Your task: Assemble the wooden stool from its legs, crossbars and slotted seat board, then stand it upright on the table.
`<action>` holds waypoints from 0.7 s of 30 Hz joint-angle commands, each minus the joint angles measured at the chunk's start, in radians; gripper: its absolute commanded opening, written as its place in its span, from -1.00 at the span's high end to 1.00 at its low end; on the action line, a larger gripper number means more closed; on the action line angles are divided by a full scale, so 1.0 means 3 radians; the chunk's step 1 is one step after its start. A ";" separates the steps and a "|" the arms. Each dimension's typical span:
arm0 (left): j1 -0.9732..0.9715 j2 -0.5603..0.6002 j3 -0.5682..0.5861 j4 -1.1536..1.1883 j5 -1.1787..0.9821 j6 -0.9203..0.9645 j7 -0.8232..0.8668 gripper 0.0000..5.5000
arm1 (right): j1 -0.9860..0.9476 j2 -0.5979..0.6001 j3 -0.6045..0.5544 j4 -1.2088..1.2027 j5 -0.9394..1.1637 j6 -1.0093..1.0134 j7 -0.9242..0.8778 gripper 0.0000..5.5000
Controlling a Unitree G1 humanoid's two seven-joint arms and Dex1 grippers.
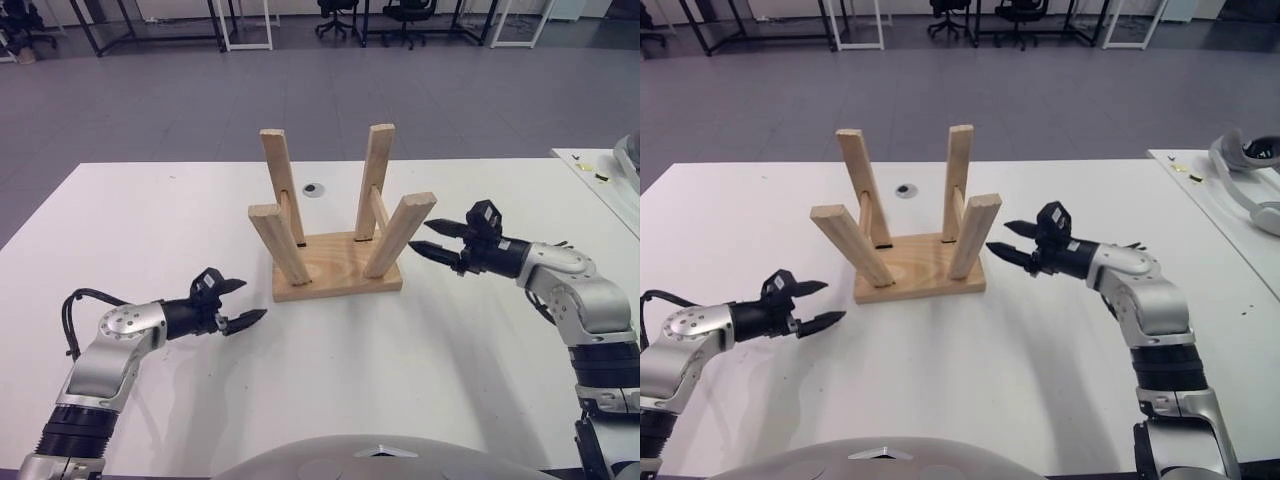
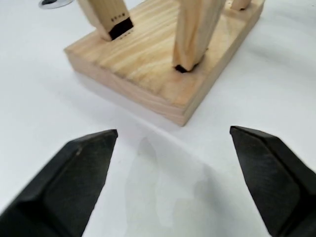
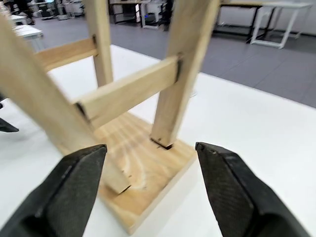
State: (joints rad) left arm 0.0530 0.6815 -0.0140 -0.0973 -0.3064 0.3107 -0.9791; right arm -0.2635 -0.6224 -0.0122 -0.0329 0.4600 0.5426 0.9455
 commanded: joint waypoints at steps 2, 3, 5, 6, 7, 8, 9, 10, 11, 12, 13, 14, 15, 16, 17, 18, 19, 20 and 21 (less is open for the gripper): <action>-0.0556 -0.0201 -0.0181 0.0186 0.0164 -0.0349 0.0044 -0.53 | -0.0207 -0.0078 0.0263 0.0406 -0.0271 -0.0161 0.0231 -0.23; -0.0667 -0.0260 -0.0205 0.0238 0.0189 -0.0422 0.0070 -0.53 | -0.0259 -0.0061 0.0303 0.0479 -0.0299 -0.0189 0.0290 -0.23; -0.0842 -0.0352 -0.0248 0.0361 0.0222 -0.0539 0.0076 -0.53 | -0.0355 -0.0029 0.0377 0.0596 -0.0318 -0.0215 0.0420 -0.23; -0.0907 -0.0379 -0.0274 0.0425 0.0238 -0.0597 0.0055 -0.53 | -0.0398 -0.0023 0.0417 0.0645 -0.0329 -0.0232 0.0491 -0.23; -0.0959 -0.0399 -0.0303 0.0482 0.0233 -0.0624 0.0014 -0.53 | -0.0451 -0.0009 0.0449 0.0700 -0.0330 -0.0235 0.0560 -0.23; -0.1002 -0.0414 -0.0331 0.0536 0.0227 -0.0652 -0.0026 -0.53 | -0.0504 0.0010 0.0476 0.0752 -0.0334 -0.0234 0.0625 -0.23; -0.1031 -0.0428 -0.0375 0.0605 0.0221 -0.0689 -0.0093 -0.53 | -0.0572 0.0030 0.0528 0.0803 -0.0329 -0.0216 0.0735 -0.23; -0.1055 -0.0444 -0.0417 0.0685 0.0209 -0.0716 -0.0164 -0.53 | -0.0630 0.0056 0.0576 0.0846 -0.0335 -0.0216 0.0822 -0.23; -0.1080 -0.0460 -0.0454 0.0770 0.0203 -0.0747 -0.0230 -0.53 | -0.0681 0.0088 0.0610 0.0894 -0.0348 -0.0220 0.0871 -0.23; -0.1115 -0.0475 -0.0501 0.0903 0.0218 -0.0796 -0.0313 -0.53 | -0.0752 0.0148 0.0638 0.0991 -0.0376 -0.0262 0.0892 -0.23; -0.1164 -0.0485 -0.0560 0.1090 0.0281 -0.0886 -0.0373 -0.53 | -0.0826 0.0216 0.0657 0.1103 -0.0398 -0.0293 0.0895 -0.23; -0.1215 -0.0492 -0.0610 0.1279 0.0351 -0.0991 -0.0422 -0.53 | -0.0892 0.0276 0.0674 0.1208 -0.0426 -0.0330 0.0895 -0.23; -0.1266 -0.0501 -0.0643 0.1465 0.0405 -0.1095 -0.0461 -0.53 | -0.0948 0.0324 0.0691 0.1299 -0.0457 -0.0365 0.0902 -0.23; -0.1355 -0.0532 -0.0656 0.1752 0.0479 -0.1251 -0.0461 -0.53 | -0.1000 0.0372 0.0719 0.1413 -0.0498 -0.0414 0.0917 -0.23; -0.1429 -0.0557 -0.0658 0.1976 0.0528 -0.1376 -0.0459 -0.53 | -0.1046 0.0410 0.0742 0.1516 -0.0536 -0.0461 0.0935 -0.23; -0.1521 -0.0599 -0.0642 0.2235 0.0578 -0.1523 -0.0427 -0.53 | -0.1084 0.0444 0.0773 0.1633 -0.0592 -0.0523 0.0953 -0.23; -0.1615 -0.0643 -0.0621 0.2479 0.0622 -0.1666 -0.0378 -0.53 | -0.1110 0.0476 0.0799 0.1743 -0.0636 -0.0567 0.0975 -0.23; -0.1693 -0.0682 -0.0599 0.2670 0.0655 -0.1786 -0.0337 -0.53 | -0.1123 0.0498 0.0814 0.1829 -0.0671 -0.0609 0.0989 -0.23; -0.1761 -0.0718 -0.0580 0.2829 0.0677 -0.1886 -0.0309 -0.53 | -0.1133 0.0513 0.0826 0.1911 -0.0706 -0.0651 0.1003 -0.23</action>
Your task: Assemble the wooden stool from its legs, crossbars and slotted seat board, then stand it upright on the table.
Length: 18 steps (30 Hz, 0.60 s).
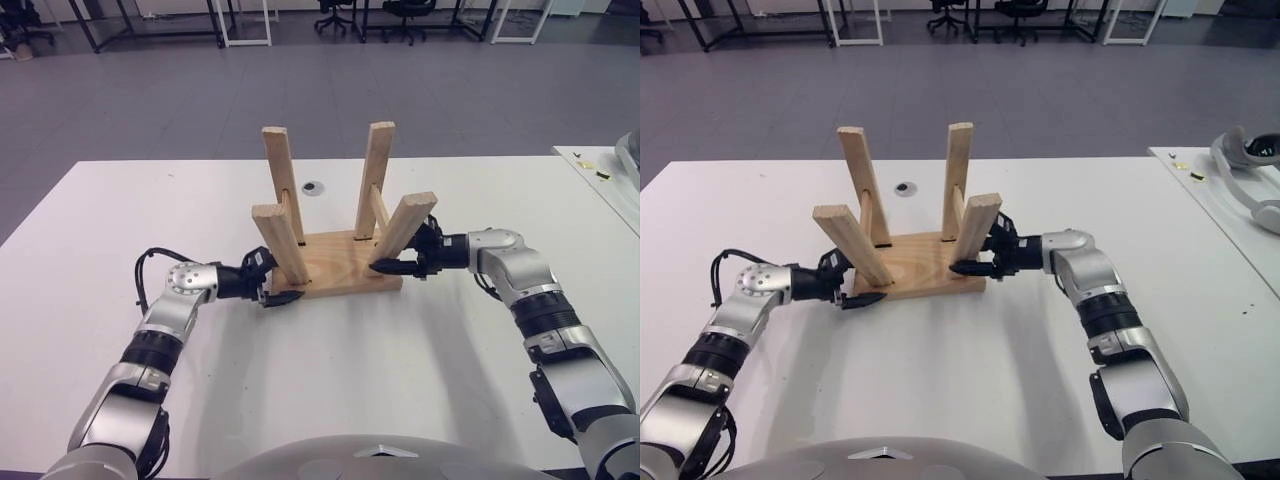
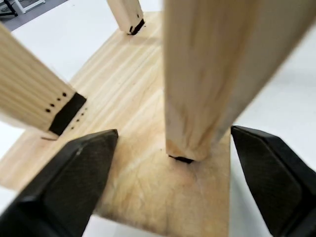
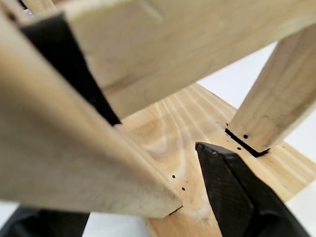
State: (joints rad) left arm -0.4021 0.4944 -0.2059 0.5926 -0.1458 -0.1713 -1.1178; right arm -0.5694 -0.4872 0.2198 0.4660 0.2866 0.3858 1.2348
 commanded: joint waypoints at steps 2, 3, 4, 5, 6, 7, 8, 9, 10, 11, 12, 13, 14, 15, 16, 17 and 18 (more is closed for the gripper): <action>-0.0331 -0.0146 0.0076 0.0737 0.0163 -0.0433 0.0160 -0.53 | -0.0124 0.0078 0.0053 0.0377 -0.0179 -0.0215 0.0063 -0.23; -0.0358 -0.0169 0.0085 0.0806 0.0167 -0.0490 0.0149 -0.53 | -0.0130 0.0085 0.0046 0.0425 -0.0193 -0.0239 0.0072 -0.23; -0.0381 -0.0193 0.0095 0.0872 0.0175 -0.0547 0.0139 -0.53 | -0.0143 0.0102 0.0033 0.0484 -0.0208 -0.0267 0.0073 -0.23; -0.0388 -0.0219 0.0096 0.0914 0.0182 -0.0596 0.0118 -0.53 | -0.0157 0.0123 0.0019 0.0544 -0.0221 -0.0298 0.0069 -0.23; -0.0391 -0.0236 0.0095 0.0941 0.0189 -0.0631 0.0098 -0.53 | -0.0169 0.0140 0.0007 0.0591 -0.0229 -0.0323 0.0064 -0.23; -0.0395 -0.0250 0.0094 0.0970 0.0197 -0.0670 0.0075 -0.53 | -0.0184 0.0158 -0.0006 0.0637 -0.0235 -0.0348 0.0062 -0.23; -0.0399 -0.0261 0.0097 0.0996 0.0201 -0.0702 0.0056 -0.53 | -0.0198 0.0180 -0.0024 0.0677 -0.0233 -0.0374 0.0052 -0.23; -0.0403 -0.0269 0.0103 0.1014 0.0201 -0.0729 0.0044 -0.53 | -0.0216 0.0210 -0.0051 0.0716 -0.0220 -0.0391 0.0038 -0.23; -0.0407 -0.0276 0.0112 0.1029 0.0197 -0.0751 0.0032 -0.55 | -0.0233 0.0239 -0.0079 0.0753 -0.0210 -0.0403 0.0021 -0.16; -0.0410 -0.0283 0.0120 0.1042 0.0195 -0.0768 0.0028 -0.55 | -0.0247 0.0263 -0.0107 0.0788 -0.0205 -0.0421 0.0010 -0.11; -0.0413 -0.0290 0.0131 0.1055 0.0182 -0.0778 0.0004 -0.55 | -0.0257 0.0284 -0.0132 0.0816 -0.0202 -0.0430 0.0002 -0.01; -0.0410 -0.0300 0.0148 0.1059 0.0156 -0.0781 -0.0034 -0.48 | -0.0259 0.0297 -0.0149 0.0830 -0.0196 -0.0425 0.0014 0.04; -0.0408 -0.0306 0.0159 0.1063 0.0139 -0.0773 -0.0068 -0.43 | -0.0260 0.0306 -0.0159 0.0837 -0.0195 -0.0423 0.0022 0.11; -0.0402 -0.0309 0.0169 0.1058 0.0134 -0.0771 -0.0083 -0.35 | -0.0257 0.0310 -0.0167 0.0839 -0.0196 -0.0421 0.0031 0.20; -0.0399 -0.0313 0.0182 0.1059 0.0131 -0.0762 -0.0103 -0.28 | -0.0256 0.0316 -0.0177 0.0843 -0.0200 -0.0421 0.0035 0.27; -0.0396 -0.0316 0.0194 0.1062 0.0130 -0.0761 -0.0107 -0.21 | -0.0252 0.0320 -0.0185 0.0848 -0.0204 -0.0425 0.0039 0.31; -0.0394 -0.0318 0.0204 0.1067 0.0130 -0.0763 -0.0108 -0.17 | -0.0249 0.0324 -0.0191 0.0855 -0.0208 -0.0432 0.0040 0.32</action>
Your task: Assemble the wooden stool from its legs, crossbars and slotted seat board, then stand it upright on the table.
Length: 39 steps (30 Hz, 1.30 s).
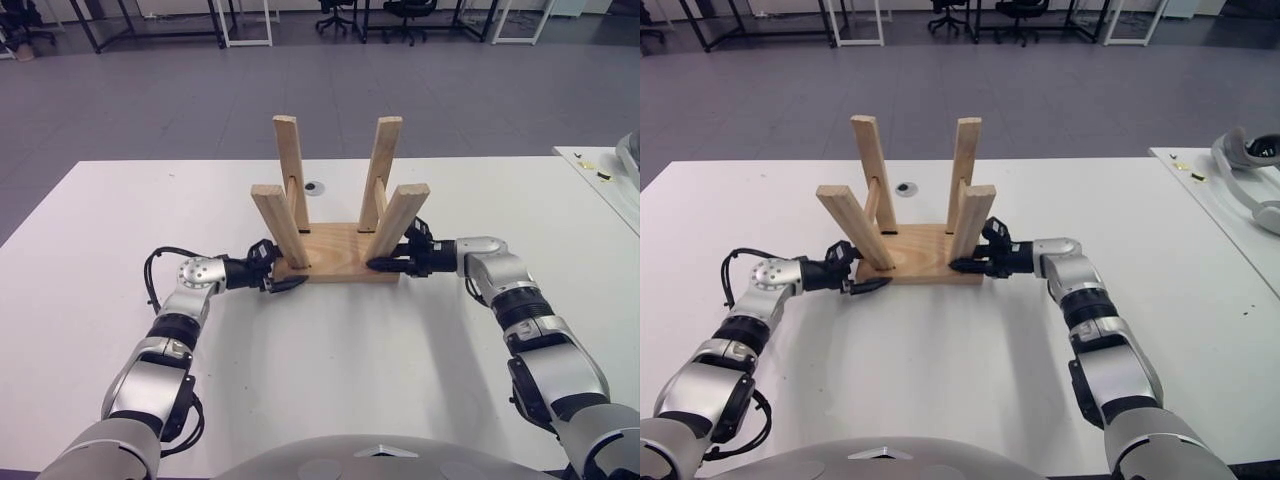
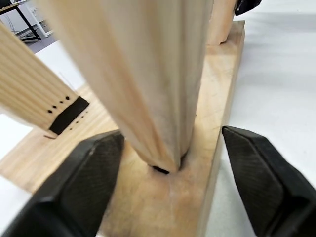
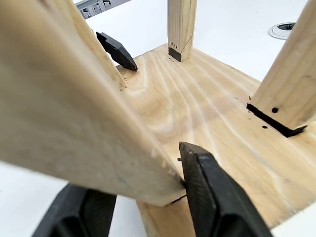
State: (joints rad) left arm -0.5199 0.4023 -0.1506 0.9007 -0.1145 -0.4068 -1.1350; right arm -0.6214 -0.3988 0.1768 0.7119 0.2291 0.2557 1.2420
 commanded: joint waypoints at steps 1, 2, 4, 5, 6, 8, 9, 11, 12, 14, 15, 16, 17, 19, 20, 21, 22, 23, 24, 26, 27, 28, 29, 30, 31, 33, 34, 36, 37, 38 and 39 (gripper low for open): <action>-0.0003 -0.0012 0.0032 0.0044 0.0026 0.0020 -0.0053 -0.12 | -0.0070 0.0029 -0.0053 0.0036 -0.0018 -0.0001 0.0019 0.32; -0.0009 -0.0013 0.0047 0.0049 0.0025 0.0020 -0.0055 -0.06 | -0.0065 0.0028 -0.0056 0.0037 -0.0020 -0.0002 0.0022 0.32; -0.0020 -0.0015 0.0077 0.0047 0.0011 0.0029 -0.0083 0.04 | -0.0057 0.0024 -0.0061 0.0027 -0.0023 0.0011 0.0031 0.32; -0.0019 -0.0021 0.0103 0.0026 -0.0020 0.0047 -0.0108 0.09 | -0.0053 0.0020 -0.0061 0.0021 -0.0024 0.0020 0.0040 0.33; -0.0019 -0.0031 0.0138 0.0001 -0.0061 0.0067 -0.0120 0.10 | -0.0049 0.0020 -0.0063 0.0017 -0.0028 0.0026 0.0046 0.33; -0.0017 -0.0053 0.0202 -0.0048 -0.0121 0.0111 -0.0124 0.12 | -0.0045 0.0019 -0.0068 0.0016 -0.0042 0.0035 0.0062 0.33; -0.0010 -0.0072 0.0252 -0.0074 -0.0167 0.0135 -0.0129 0.12 | -0.0043 0.0021 -0.0072 0.0019 -0.0051 0.0033 0.0065 0.33; 0.0009 -0.0107 0.0354 -0.0155 -0.0286 0.0266 -0.0121 0.20 | -0.0044 0.0020 -0.0076 0.0031 -0.0075 0.0023 0.0065 0.33; 0.0029 -0.0130 0.0424 -0.0236 -0.0410 0.0431 -0.0168 0.20 | -0.0041 0.0018 -0.0078 0.0030 -0.0082 0.0022 0.0067 0.34; 0.0106 -0.0131 0.0491 -0.0511 -0.0649 0.0807 -0.0351 0.20 | -0.0041 0.0008 -0.0085 0.0042 -0.0090 0.0023 0.0077 0.36; 0.0140 -0.0118 0.0493 -0.0638 -0.0723 0.0963 -0.0436 0.20 | -0.0042 0.0005 -0.0089 0.0051 -0.0093 0.0021 0.0078 0.36; 0.0171 -0.0098 0.0473 -0.0746 -0.0753 0.1062 -0.0491 0.25 | -0.0044 0.0005 -0.0095 0.0059 -0.0095 0.0017 0.0076 0.36; 0.0203 -0.0073 0.0432 -0.0841 -0.0753 0.1160 -0.0552 0.30 | -0.0050 0.0010 -0.0102 0.0067 -0.0096 0.0012 0.0071 0.36; 0.0259 -0.0041 0.0378 -0.0965 -0.0718 0.1275 -0.0614 0.38 | -0.0064 0.0020 -0.0118 0.0079 -0.0100 0.0005 0.0068 0.37; 0.0281 -0.0029 0.0359 -0.1002 -0.0700 0.1310 -0.0633 0.39 | -0.0070 0.0024 -0.0129 0.0084 -0.0101 0.0000 0.0066 0.37; 0.0296 -0.0022 0.0351 -0.1024 -0.0688 0.1333 -0.0636 0.41 | -0.0075 0.0021 -0.0145 0.0083 -0.0095 0.0002 0.0066 0.37; 0.0306 -0.0014 0.0349 -0.1031 -0.0681 0.1345 -0.0634 0.41 | -0.0082 0.0017 -0.0159 0.0082 -0.0088 0.0006 0.0071 0.37; 0.0311 -0.0009 0.0348 -0.1031 -0.0676 0.1350 -0.0629 0.42 | -0.0086 0.0011 -0.0174 0.0078 -0.0081 0.0014 0.0081 0.37; 0.0316 -0.0005 0.0351 -0.1032 -0.0674 0.1353 -0.0622 0.43 | -0.0087 0.0004 -0.0190 0.0058 -0.0063 0.0036 0.0106 0.37; 0.0298 -0.0002 0.0355 -0.1043 -0.0681 0.1380 -0.0611 0.44 | -0.0091 -0.0014 -0.0253 -0.0131 0.0076 0.0271 0.0214 0.37; 0.0282 0.0001 0.0358 -0.1059 -0.0692 0.1416 -0.0615 0.44 | -0.0088 -0.0031 -0.0282 -0.0293 0.0175 0.0465 0.0293 0.37; 0.0264 0.0009 0.0357 -0.1080 -0.0703 0.1460 -0.0626 0.45 | -0.0083 -0.0051 -0.0305 -0.0449 0.0262 0.0663 0.0365 0.37; 0.0235 0.0027 0.0355 -0.1108 -0.0725 0.1545 -0.0645 0.46 | -0.0080 -0.0086 -0.0323 -0.0647 0.0375 0.0935 0.0441 0.37; 0.0185 0.0060 0.0347 -0.1149 -0.0762 0.1678 -0.0671 0.48 | -0.0093 -0.0135 -0.0338 -0.0856 0.0504 0.1240 0.0506 0.38; 0.0136 0.0092 0.0338 -0.1206 -0.0800 0.1825 -0.0700 0.50 | -0.0112 -0.0179 -0.0353 -0.1039 0.0614 0.1524 0.0552 0.39; -0.0008 0.0190 0.0272 -0.1396 -0.0909 0.2361 -0.0767 0.50 | -0.0187 -0.0251 -0.0393 -0.1323 0.0824 0.2109 0.0551 0.41; -0.0091 0.0258 0.0200 -0.1530 -0.0977 0.2747 -0.0816 0.50 | -0.0241 -0.0255 -0.0433 -0.1410 0.0920 0.2418 0.0483 0.42; -0.0216 0.0346 0.0098 -0.1767 -0.1124 0.3385 -0.0848 0.50 | -0.0354 -0.0188 -0.0574 -0.1456 0.1058 0.2914 0.0251 0.43; -0.0279 0.0358 0.0076 -0.1873 -0.1207 0.3682 -0.0809 0.51 | -0.0428 -0.0114 -0.0694 -0.1409 0.1099 0.3123 0.0070 0.44; -0.0343 0.0357 0.0077 -0.1968 -0.1313 0.4005 -0.0745 0.52 | -0.0499 -0.0034 -0.0824 -0.1342 0.1117 0.3302 -0.0139 0.44; -0.0395 0.0348 0.0104 -0.2042 -0.1418 0.4309 -0.0661 0.52 | -0.0552 0.0036 -0.0945 -0.1283 0.1113 0.3458 -0.0343 0.44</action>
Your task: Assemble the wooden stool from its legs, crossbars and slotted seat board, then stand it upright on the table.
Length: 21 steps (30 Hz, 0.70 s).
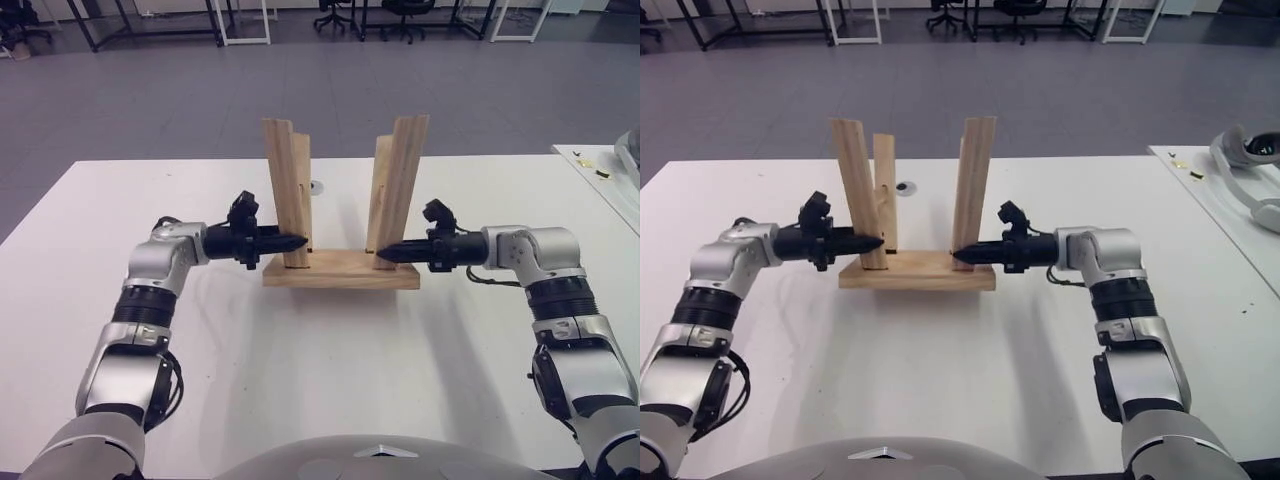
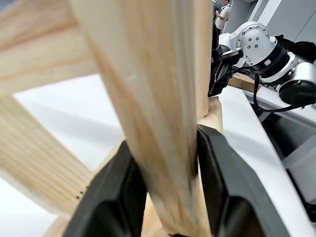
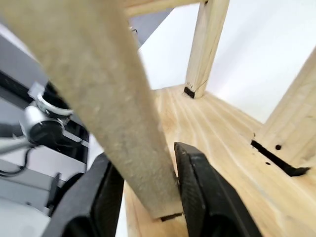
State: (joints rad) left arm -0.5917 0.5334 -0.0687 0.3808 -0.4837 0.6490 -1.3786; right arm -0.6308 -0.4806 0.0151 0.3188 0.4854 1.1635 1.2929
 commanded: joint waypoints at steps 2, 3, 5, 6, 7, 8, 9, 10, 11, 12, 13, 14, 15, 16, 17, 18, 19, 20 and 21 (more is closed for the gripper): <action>-0.0236 -0.0114 -0.0090 -0.0391 -0.0358 0.1412 0.0416 0.52 | -0.0520 0.0378 -0.0517 0.0075 0.0181 0.0568 -0.0838 0.44; -0.0295 -0.0174 0.0032 -0.0344 -0.0436 0.1725 0.0619 0.52 | -0.0514 0.0414 -0.0569 0.0112 0.0114 0.0628 -0.1034 0.43; -0.0382 -0.0293 0.0272 -0.0225 -0.0504 0.2076 0.0985 0.52 | -0.0526 0.0508 -0.0691 0.0147 0.0038 0.0763 -0.1365 0.43; -0.0410 -0.0338 0.0363 -0.0179 -0.0517 0.2174 0.1107 0.52 | -0.0536 0.0534 -0.0714 0.0148 0.0023 0.0827 -0.1453 0.43; -0.0444 -0.0368 0.0418 -0.0102 -0.0492 0.2203 0.1218 0.52 | -0.0569 0.0580 -0.0732 0.0160 -0.0032 0.0900 -0.1587 0.43; -0.0478 -0.0393 0.0453 -0.0027 -0.0465 0.2221 0.1310 0.52 | -0.0595 0.0625 -0.0749 0.0173 -0.0086 0.0928 -0.1714 0.43; -0.0531 -0.0437 0.0496 0.0108 -0.0409 0.2228 0.1439 0.52 | -0.0664 0.0653 -0.0750 0.0252 -0.0168 0.1047 -0.1844 0.43; -0.0565 -0.0471 0.0524 0.0201 -0.0370 0.2228 0.1534 0.52 | -0.0707 0.0672 -0.0739 0.0288 -0.0223 0.1135 -0.1945 0.43; -0.0597 -0.0513 0.0566 0.0304 -0.0335 0.2220 0.1633 0.52 | -0.0777 0.0697 -0.0772 0.0376 -0.0291 0.1267 -0.2054 0.43; -0.0631 -0.0541 0.0581 0.0398 -0.0304 0.2215 0.1703 0.52 | -0.0836 0.0714 -0.0795 0.0449 -0.0331 0.1369 -0.2136 0.43; -0.0660 -0.0564 0.0592 0.0476 -0.0290 0.2205 0.1739 0.52 | -0.0878 0.0691 -0.0744 0.0492 -0.0308 0.1425 -0.2125 0.43; -0.0695 -0.0570 0.0571 0.0542 -0.0267 0.2199 0.1758 0.37 | -0.0922 0.0668 -0.0713 0.0534 -0.0277 0.1461 -0.2109 0.43; -0.0727 -0.0574 0.0566 0.0592 -0.0265 0.2189 0.1765 0.27 | -0.0969 0.0654 -0.0712 0.0577 -0.0239 0.1458 -0.2101 0.27; -0.0753 -0.0571 0.0550 0.0625 -0.0257 0.2163 0.1764 0.23 | -0.1018 0.0644 -0.0722 0.0628 -0.0209 0.1447 -0.2110 0.20; -0.0791 -0.0571 0.0553 0.0667 -0.0253 0.2144 0.1776 0.16 | -0.1066 0.0634 -0.0757 0.0686 -0.0195 0.1408 -0.2131 0.13; -0.0821 -0.0563 0.0540 0.0695 -0.0241 0.2102 0.1773 0.09 | -0.1115 0.0615 -0.0787 0.0759 -0.0192 0.1359 -0.2153 0.05; -0.0844 -0.0543 0.0533 0.0707 -0.0238 0.2086 0.1754 -0.01 | -0.1154 0.0568 -0.0800 0.0830 -0.0180 0.1295 -0.2142 -0.05; -0.0846 -0.0504 0.0492 0.0695 -0.0232 0.2061 0.1705 -0.06 | -0.1179 0.0515 -0.0804 0.0889 -0.0160 0.1242 -0.2111 -0.12; -0.0835 -0.0459 0.0462 0.0664 -0.0240 0.2063 0.1658 -0.14 | -0.1186 0.0442 -0.0767 0.0913 -0.0114 0.1224 -0.2031 -0.20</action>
State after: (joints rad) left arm -0.8333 0.3933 0.0975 0.5838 -0.5658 1.2659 -0.8669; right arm -0.9768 -0.3335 -0.2332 0.5687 0.4374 1.5433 0.6691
